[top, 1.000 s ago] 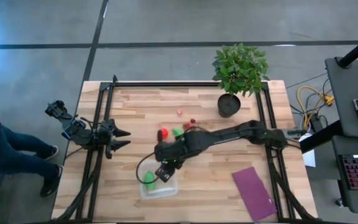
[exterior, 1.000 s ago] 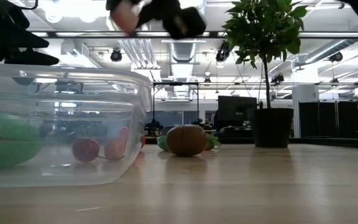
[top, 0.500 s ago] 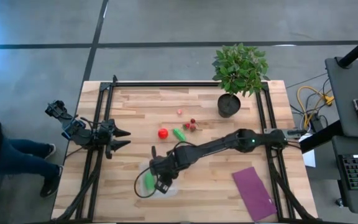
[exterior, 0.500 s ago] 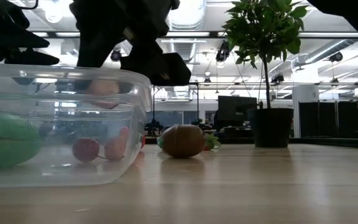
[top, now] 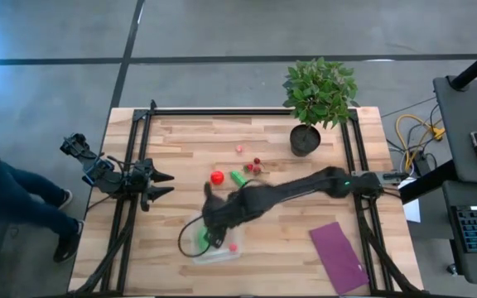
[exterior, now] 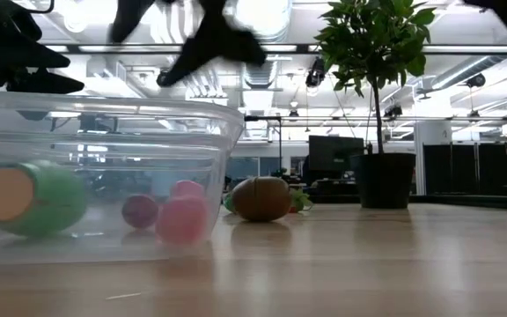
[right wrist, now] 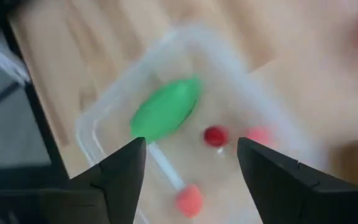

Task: Pick and placing Produce into tupperware
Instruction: Put the kiwi into the transparent bin

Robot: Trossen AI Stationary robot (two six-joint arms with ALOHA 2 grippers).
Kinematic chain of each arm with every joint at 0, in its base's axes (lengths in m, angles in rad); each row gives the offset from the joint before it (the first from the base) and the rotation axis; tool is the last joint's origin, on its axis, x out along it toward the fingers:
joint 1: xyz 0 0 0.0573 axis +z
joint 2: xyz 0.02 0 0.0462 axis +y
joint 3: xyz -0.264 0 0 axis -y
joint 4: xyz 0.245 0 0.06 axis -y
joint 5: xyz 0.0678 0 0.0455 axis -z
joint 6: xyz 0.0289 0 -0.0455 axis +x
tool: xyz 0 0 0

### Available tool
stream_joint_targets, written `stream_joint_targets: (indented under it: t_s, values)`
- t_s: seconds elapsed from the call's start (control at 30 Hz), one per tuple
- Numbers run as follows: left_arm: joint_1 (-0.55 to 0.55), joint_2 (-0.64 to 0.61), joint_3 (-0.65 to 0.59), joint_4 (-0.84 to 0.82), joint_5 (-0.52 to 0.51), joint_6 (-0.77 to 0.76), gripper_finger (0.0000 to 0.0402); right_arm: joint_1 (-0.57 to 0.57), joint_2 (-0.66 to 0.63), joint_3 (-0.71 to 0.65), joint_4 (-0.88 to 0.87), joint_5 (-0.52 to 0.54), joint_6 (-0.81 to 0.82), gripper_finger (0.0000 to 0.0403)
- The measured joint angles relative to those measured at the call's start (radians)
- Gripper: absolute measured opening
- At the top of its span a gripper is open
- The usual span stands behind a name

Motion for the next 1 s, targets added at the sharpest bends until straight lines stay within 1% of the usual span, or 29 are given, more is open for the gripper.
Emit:
stream_joint_targets:
  t_s: [0.07, 0.1, 0.13, 0.17, 0.23, 0.27, 0.3, 0.37, 0.43, 0.5, 0.57, 0.63, 0.8, 0.87, 0.9, 1.0]
  values:
    - [0.000, 0.000, 0.000, 0.000, 0.000, 0.000, 0.0192, -0.001, -0.067, 0.004, -0.080, 0.088, 0.005, 0.0244]
    - [0.000, 0.000, 0.000, 0.000, 0.000, 0.000, 0.0192, -0.001, -0.096, 0.004, -0.133, 0.131, 0.032, 0.0243]
    - [0.000, 0.000, 0.000, 0.000, 0.000, 0.000, 0.0192, -0.001, -0.123, 0.004, -0.204, 0.169, 0.094, 0.0242]
    - [0.000, 0.000, 0.000, 0.001, 0.000, 0.000, 0.0192, -0.006, -0.148, 0.002, -0.287, 0.184, 0.182, 0.0242]
    - [0.000, 0.000, 0.000, 0.000, 0.000, 0.000, 0.0192, -0.025, -0.180, 0.001, -0.448, 0.157, 0.336, 0.0242]
    - [0.000, -0.001, 0.000, 0.000, 0.000, 0.000, 0.0192, -0.034, -0.192, 0.001, -0.511, 0.144, 0.363, 0.0243]
    - [0.000, -0.001, 0.000, 0.000, 0.000, 0.000, 0.0192, -0.039, -0.196, -0.001, -0.534, 0.147, 0.367, 0.0245]
    - [0.000, -0.001, 0.000, 0.000, 0.000, 0.000, 0.0192, -0.046, -0.200, -0.008, -0.502, 0.156, 0.319, 0.0247]
    - [0.000, 0.001, 0.000, 0.000, 0.000, 0.000, 0.0192, -0.048, -0.179, -0.010, -0.454, 0.149, 0.234, 0.0246]
    - [0.000, 0.000, 0.000, -0.001, 0.000, 0.000, 0.0192, -0.047, -0.147, -0.013, -0.478, 0.161, 0.143, 0.0244]
    - [0.000, -0.001, 0.000, 0.000, 0.000, 0.000, 0.0192, -0.053, -0.106, -0.021, -0.531, 0.200, 0.067, 0.0242]
    - [0.000, -0.001, 0.000, 0.000, 0.000, 0.000, 0.0192, -0.062, -0.085, -0.054, -0.508, 0.208, 0.013, 0.0242]
    - [0.000, -0.001, 0.000, 0.000, 0.000, 0.000, 0.0192, -0.097, -0.073, -0.161, -0.515, 0.159, -0.001, 0.0241]
    - [0.000, -0.001, 0.000, 0.000, 0.000, 0.000, 0.0192, -0.110, -0.073, -0.205, -0.478, 0.150, -0.018, 0.0240]
    - [0.000, -0.001, 0.000, 0.000, 0.000, 0.000, 0.0192, -0.117, -0.074, -0.227, -0.455, 0.135, -0.032, 0.0240]
    - [0.000, -0.001, 0.000, 0.000, 0.000, 0.000, 0.0192, -0.141, -0.079, -0.281, -0.389, 0.044, -0.079, 0.0240]
